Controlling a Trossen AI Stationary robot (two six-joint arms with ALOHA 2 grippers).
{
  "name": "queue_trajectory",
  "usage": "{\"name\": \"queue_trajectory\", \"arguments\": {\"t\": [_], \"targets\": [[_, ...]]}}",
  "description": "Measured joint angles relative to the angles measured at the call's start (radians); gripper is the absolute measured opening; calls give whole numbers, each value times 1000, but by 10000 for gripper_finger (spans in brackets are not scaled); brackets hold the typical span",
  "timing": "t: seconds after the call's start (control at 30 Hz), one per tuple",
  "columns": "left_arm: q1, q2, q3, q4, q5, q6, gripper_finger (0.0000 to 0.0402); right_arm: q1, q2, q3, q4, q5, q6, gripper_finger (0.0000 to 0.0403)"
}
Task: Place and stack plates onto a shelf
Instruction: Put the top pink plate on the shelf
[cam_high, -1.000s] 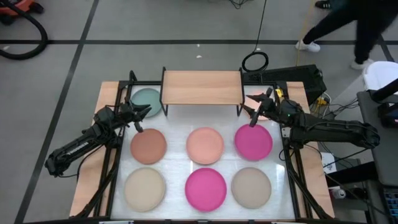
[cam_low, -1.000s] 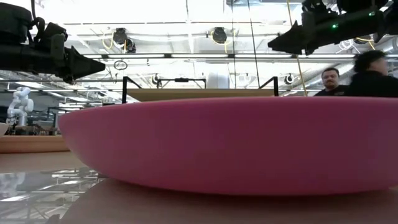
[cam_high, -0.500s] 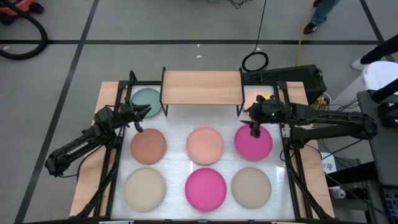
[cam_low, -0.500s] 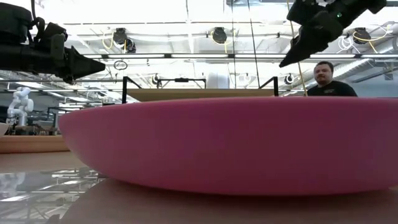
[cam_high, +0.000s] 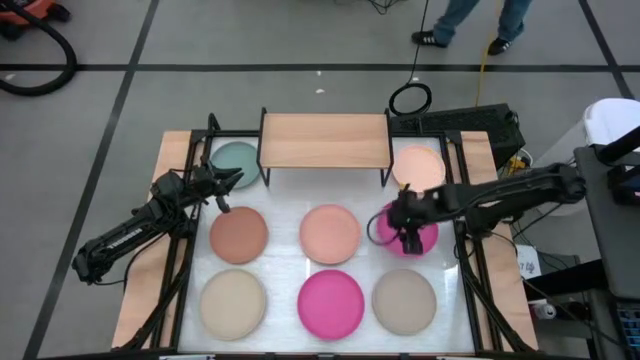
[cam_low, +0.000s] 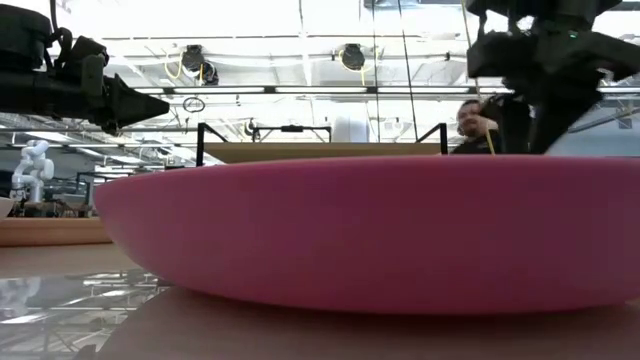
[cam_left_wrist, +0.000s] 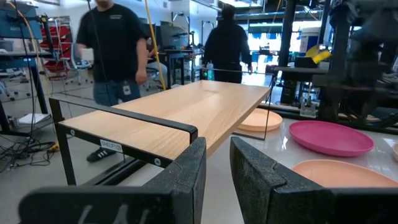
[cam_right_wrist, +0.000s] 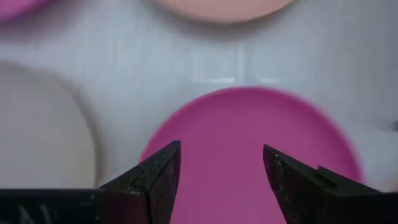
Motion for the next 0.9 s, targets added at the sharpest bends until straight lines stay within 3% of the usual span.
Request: {"name": "queue_trajectory", "arguments": {"t": [0.37, 0.67, 0.9], "targets": [[0, 0, 0, 0, 0, 0, 76, 153, 136, 0, 62, -2, 142, 210], [0, 0, 0, 0, 0, 0, 76, 188, 194, -2, 99, 2, 204, 210], [0, 0, 0, 0, 0, 0, 76, 178, 221, -81, 193, 7, 241, 207]]}}
